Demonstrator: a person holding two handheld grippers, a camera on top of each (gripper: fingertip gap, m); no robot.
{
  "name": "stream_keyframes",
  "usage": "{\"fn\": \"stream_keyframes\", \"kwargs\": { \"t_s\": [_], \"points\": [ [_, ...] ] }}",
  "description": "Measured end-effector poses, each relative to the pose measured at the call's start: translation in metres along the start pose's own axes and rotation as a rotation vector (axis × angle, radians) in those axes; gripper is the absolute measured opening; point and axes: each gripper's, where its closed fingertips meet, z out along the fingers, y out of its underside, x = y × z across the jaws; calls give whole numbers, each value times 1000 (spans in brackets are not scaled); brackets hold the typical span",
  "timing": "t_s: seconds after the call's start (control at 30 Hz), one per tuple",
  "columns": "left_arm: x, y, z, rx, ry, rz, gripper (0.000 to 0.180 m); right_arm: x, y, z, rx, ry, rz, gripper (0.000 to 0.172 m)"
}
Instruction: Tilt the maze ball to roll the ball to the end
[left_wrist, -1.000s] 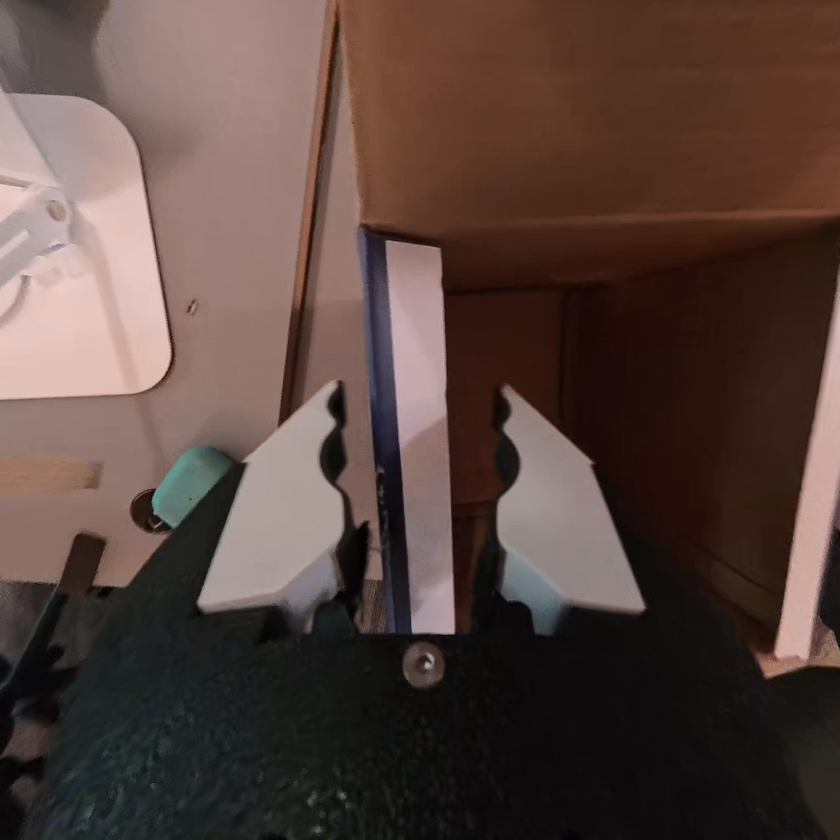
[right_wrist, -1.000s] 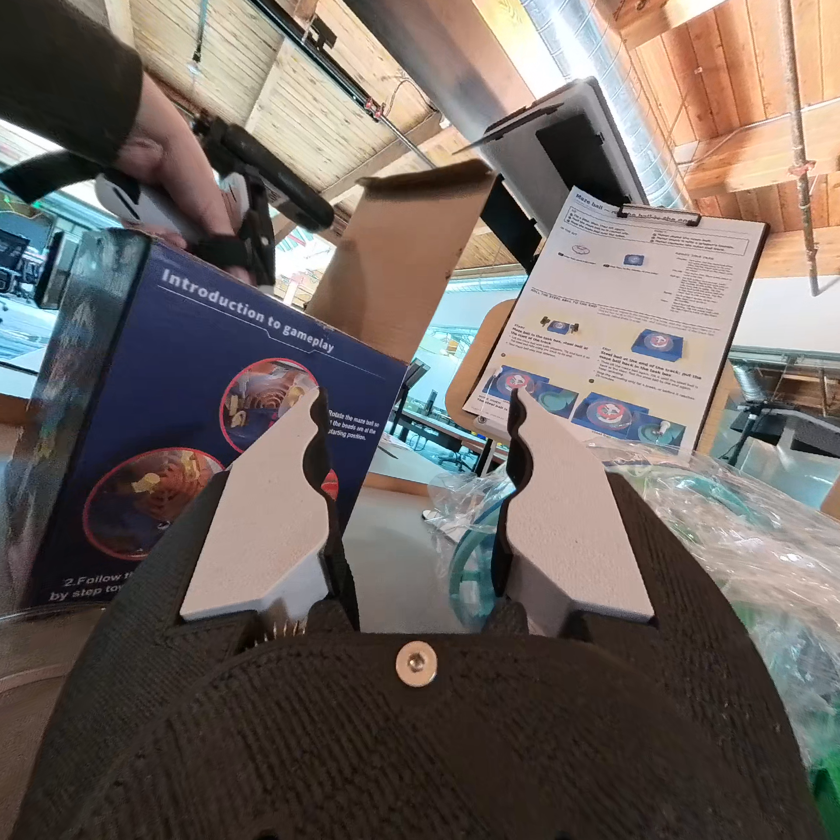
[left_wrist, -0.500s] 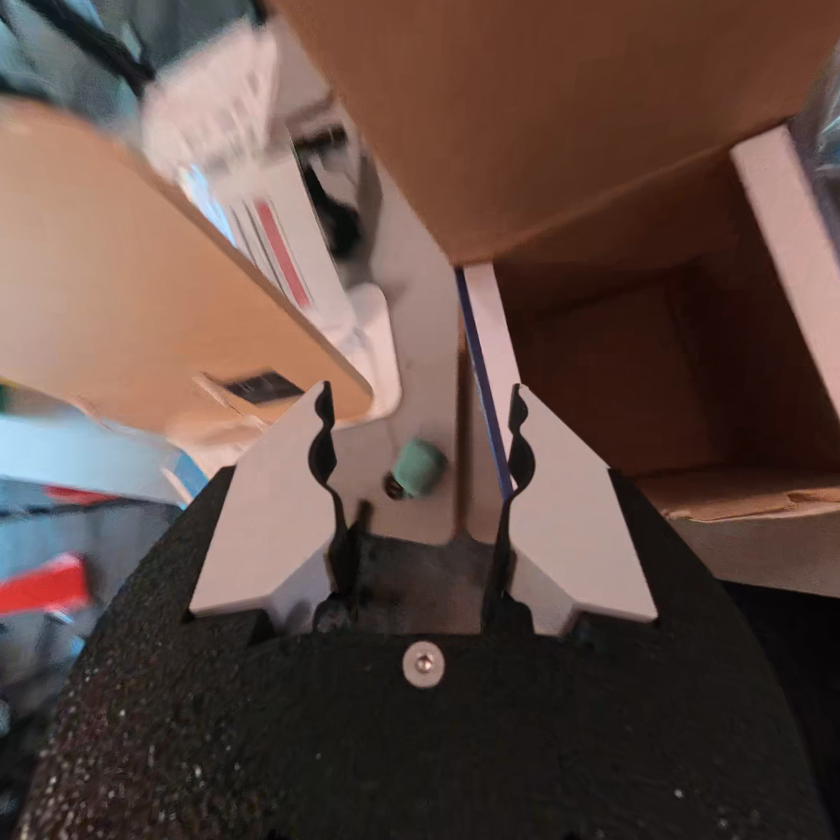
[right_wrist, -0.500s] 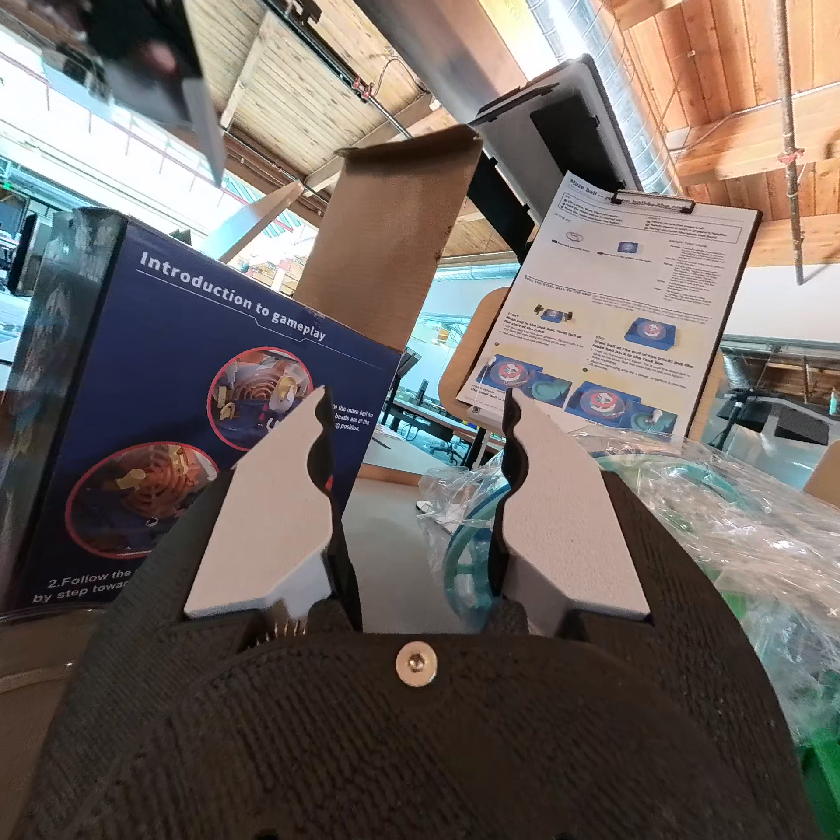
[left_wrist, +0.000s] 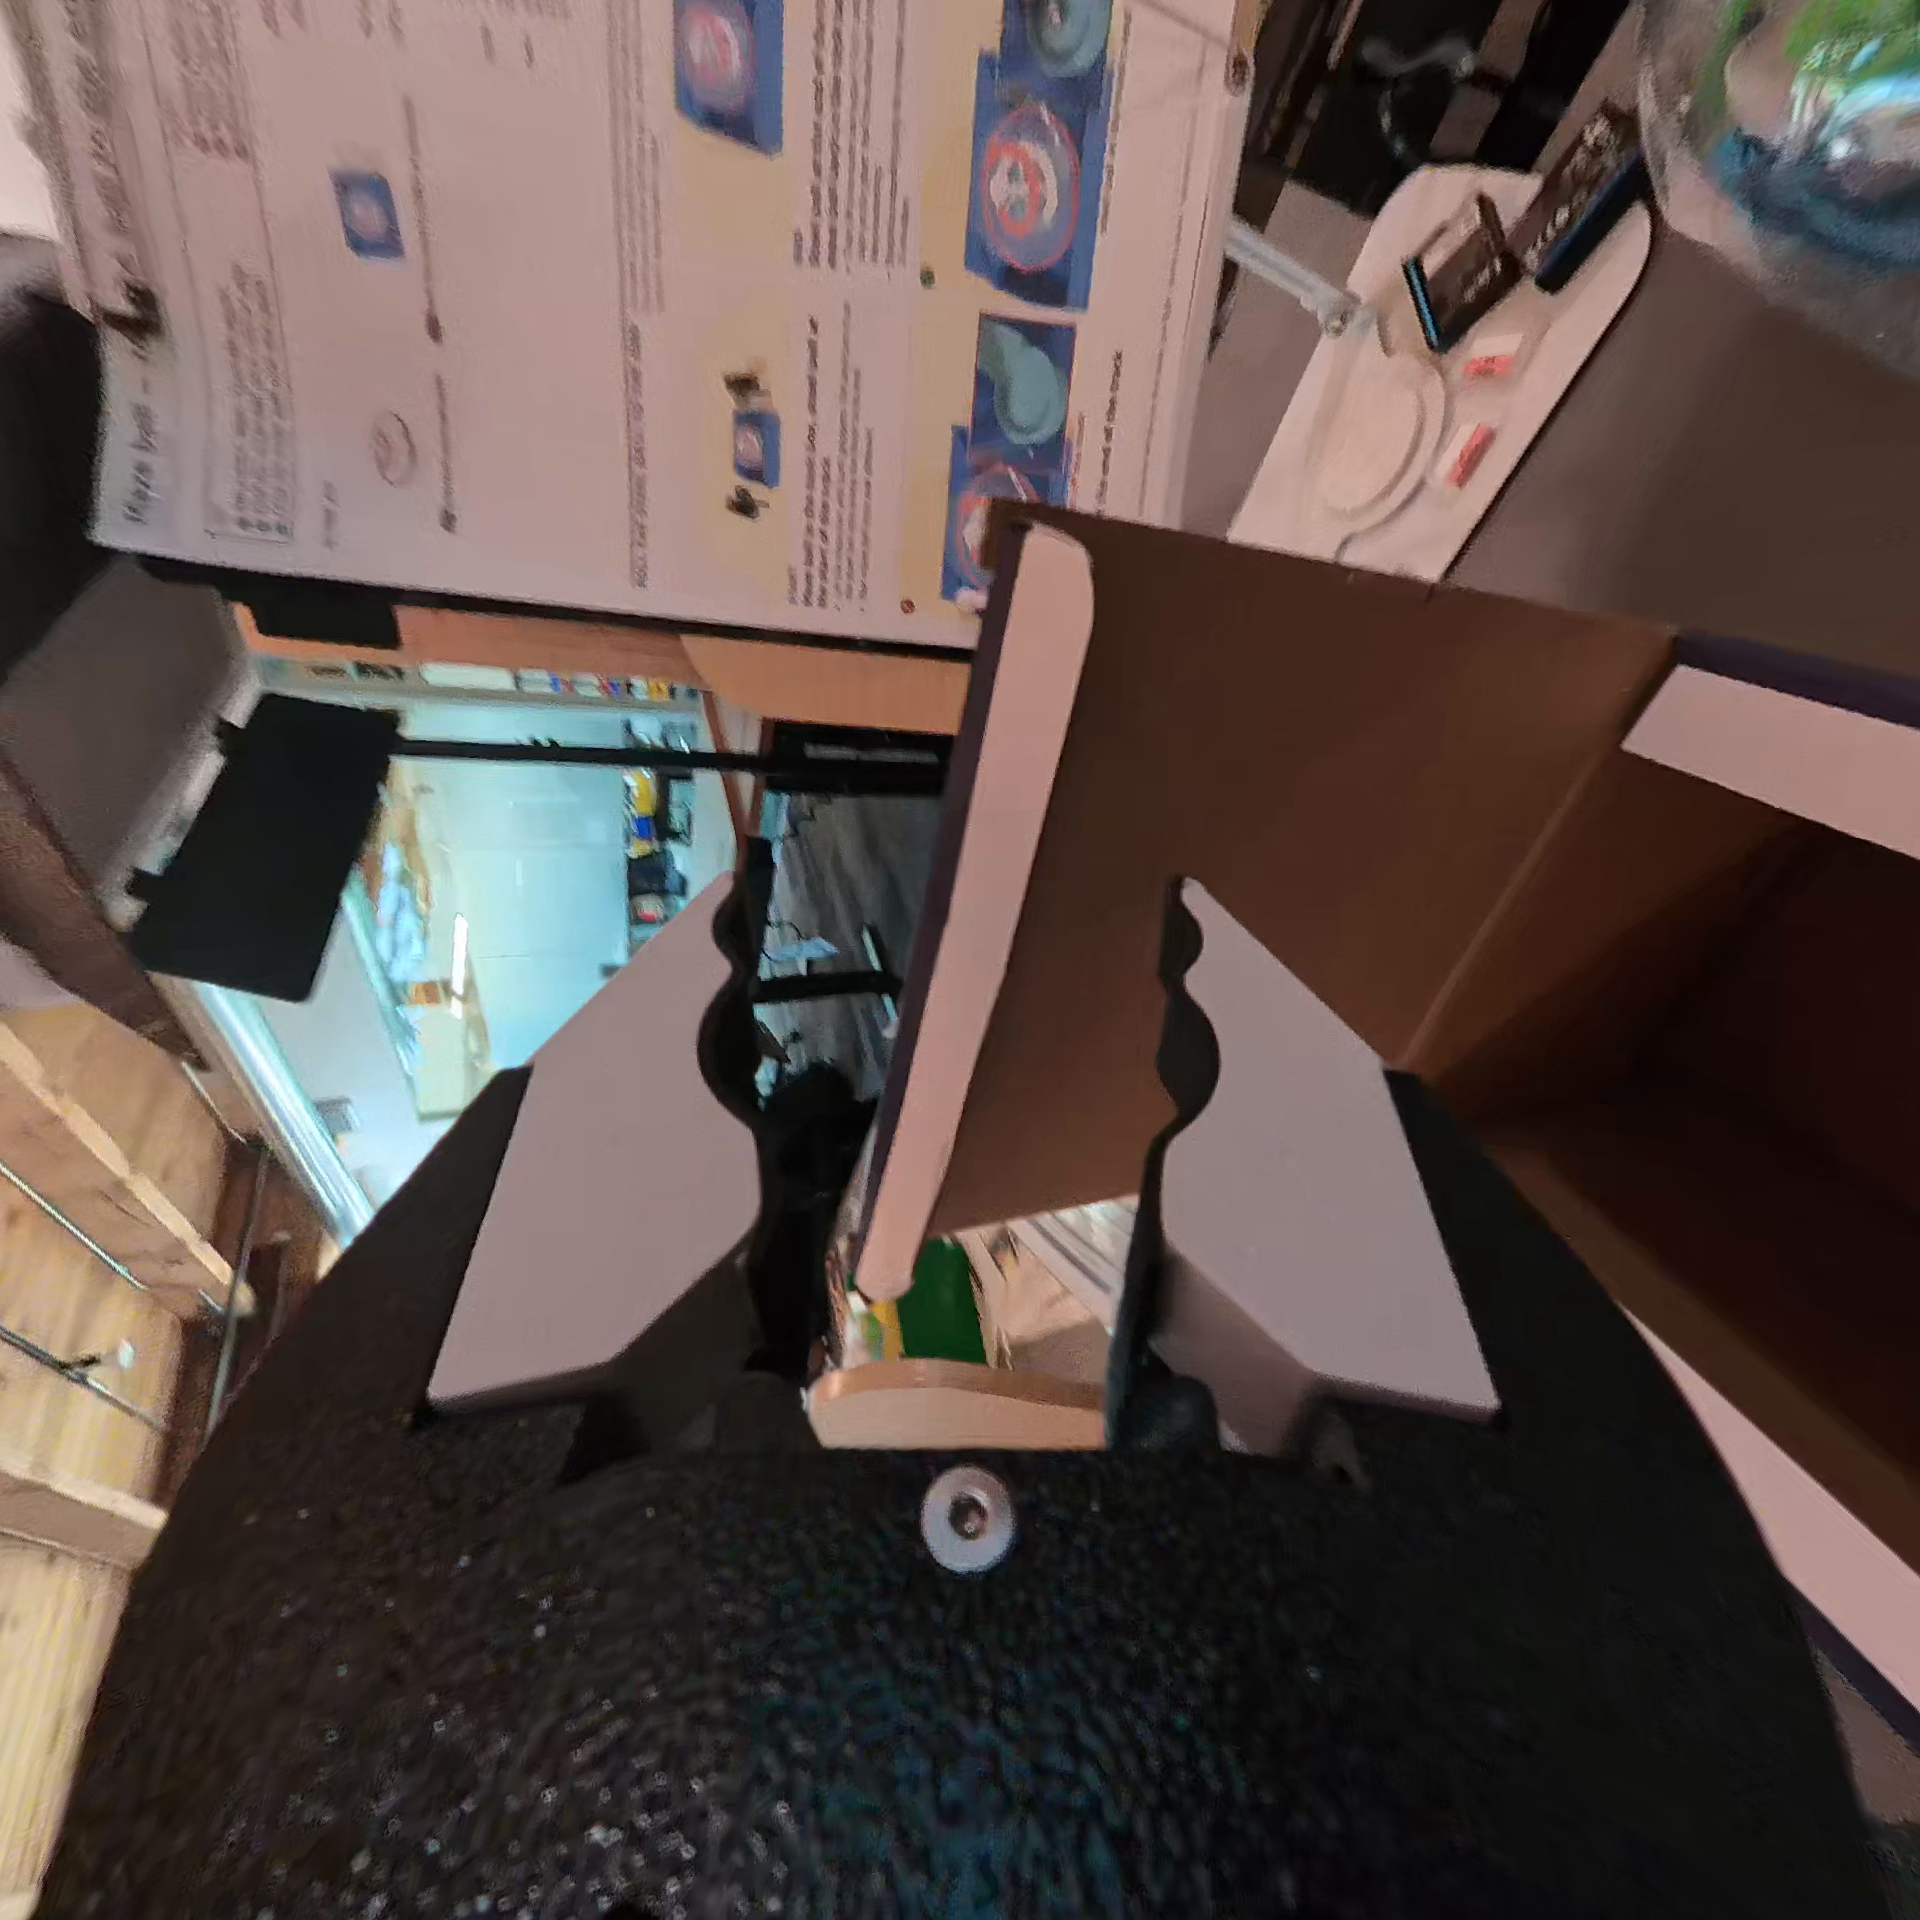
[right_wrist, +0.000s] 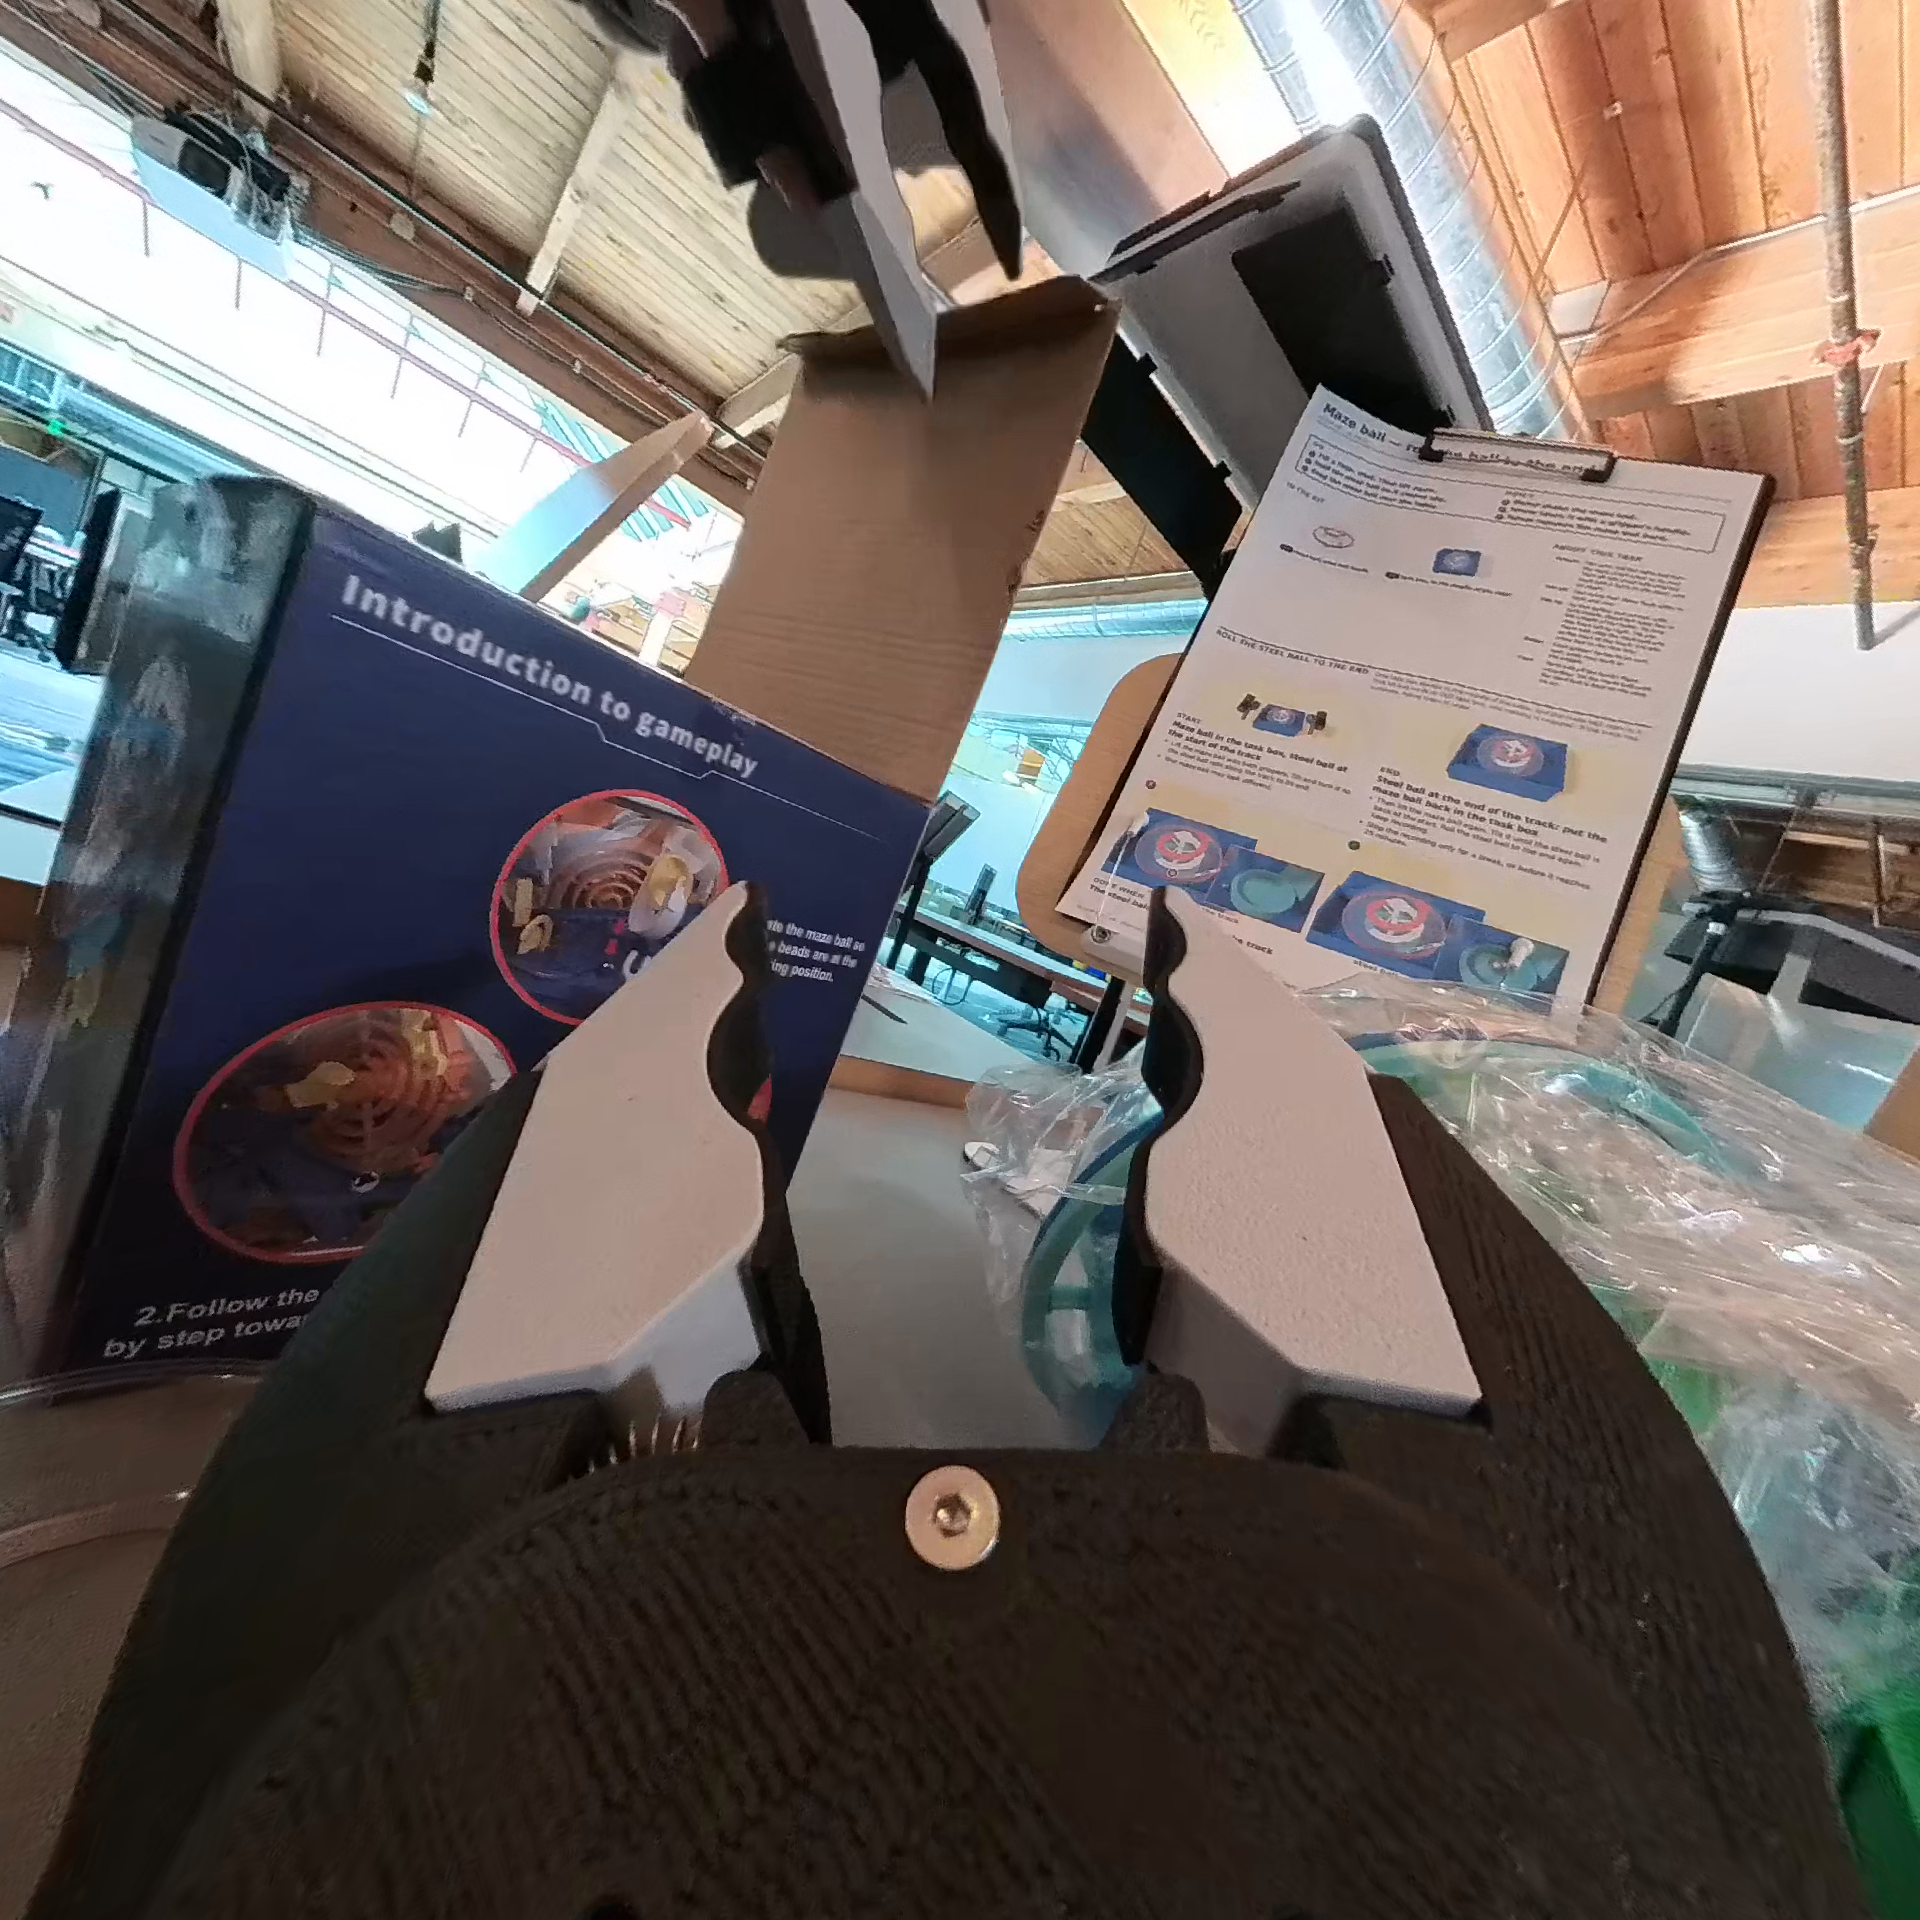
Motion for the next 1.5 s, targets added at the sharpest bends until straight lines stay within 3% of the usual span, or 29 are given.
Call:
{"fn": "stream_keyframes", "kwargs": {
  "t_s": [0.1, 0.17, 0.3, 0.5, 0.63, 0.7, 0.8, 0.93, 1.03, 1.1, 1.13, 1.17, 1.2, 1.33, 1.5],
  "points": [
    [13, 28, 12, -154, 58, 3, 86, -4, -1, -1, -3, -11, -14, 71],
    [20, 39, 9, -199, 50, 53, 67, -5, 0, 0, -7, -15, -24, 70],
    [15, 38, -24, -184, -118, 128, 20, -4, 1, 0, -13, -10, -21, 69],
    [78, 52, -79, -157, -200, 112, 18, -4, 3, 1, -23, -7, -11, 68],
    [130, 62, -95, -153, -262, 127, 19, -9, 4, 3, -28, -24, -11, 67],
    [158, 68, -96, -151, -216, 114, 22, -12, 5, 4, -30, -34, -19, 67],
    [187, 65, -99, -67, -141, -45, 24, -13, 6, 4, -35, -42, -18, 67],
    [184, 46, -125, 241, -285, -518, 38, -11, 9, 4, -45, -38, -8, 67],
    [188, 69, -146, 310, -483, -771, 56, -9, 10, 5, -49, -35, -4, 67],
    [215, 73, -144, 355, -460, -953, 66, -9, 10, 5, -50, -32, -1, 67],
    [230, 69, -144, 399, -449, -986, 48, -8, 11, 5, -51, -30, 0, 67],
    [242, 62, -146, 452, -471, -945, 13, -8, 11, 5, -51, -28, 3, 67],
    [249, 62, -148, 456, -540, -897, 0, -7, 11, 5, -51, -26, 6, 67],
    [284, 53, -112, 345, -386, -902, 0, -4, 11, 5, -51, -17, 20, 67],
    [278, 65, -76, 271, -327, -976, 0, -1, 12, 4, -53, -8, 22, 66]
  ]
}}
